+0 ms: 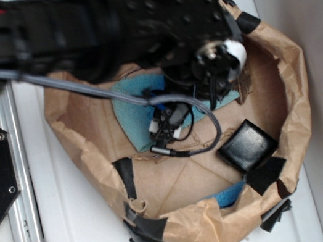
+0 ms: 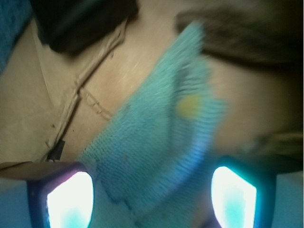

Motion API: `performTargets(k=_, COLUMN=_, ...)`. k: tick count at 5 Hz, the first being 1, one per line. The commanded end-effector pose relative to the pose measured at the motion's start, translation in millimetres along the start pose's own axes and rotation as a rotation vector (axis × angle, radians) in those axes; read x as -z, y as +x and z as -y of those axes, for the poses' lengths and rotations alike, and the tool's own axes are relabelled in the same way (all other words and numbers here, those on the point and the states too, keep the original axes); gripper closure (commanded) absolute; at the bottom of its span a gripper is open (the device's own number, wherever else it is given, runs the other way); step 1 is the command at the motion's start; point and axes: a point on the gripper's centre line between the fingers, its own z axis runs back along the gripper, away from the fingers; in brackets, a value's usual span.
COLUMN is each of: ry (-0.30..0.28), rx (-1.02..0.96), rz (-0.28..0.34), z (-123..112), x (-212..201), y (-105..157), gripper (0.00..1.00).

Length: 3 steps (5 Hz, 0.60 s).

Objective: Grab the blue cloth.

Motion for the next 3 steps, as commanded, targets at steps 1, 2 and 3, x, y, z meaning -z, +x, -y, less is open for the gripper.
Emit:
performTargets(k=1, ry=-0.011, rx=-0.016, rz=0.011, z=-0.8, x=8.3, y=-7.7, gripper=0.00)
performTargets(k=2, ry=-0.054, rx=-0.042, rz=-0.043, z=-9.5, x=27.0, y=-13.5, gripper=0.00)
performTargets(k=3, ry=-0.055, rx=-0.043, rz=-0.057, z=-14.7, x=33.6, y=-14.6, gripper=0.00)
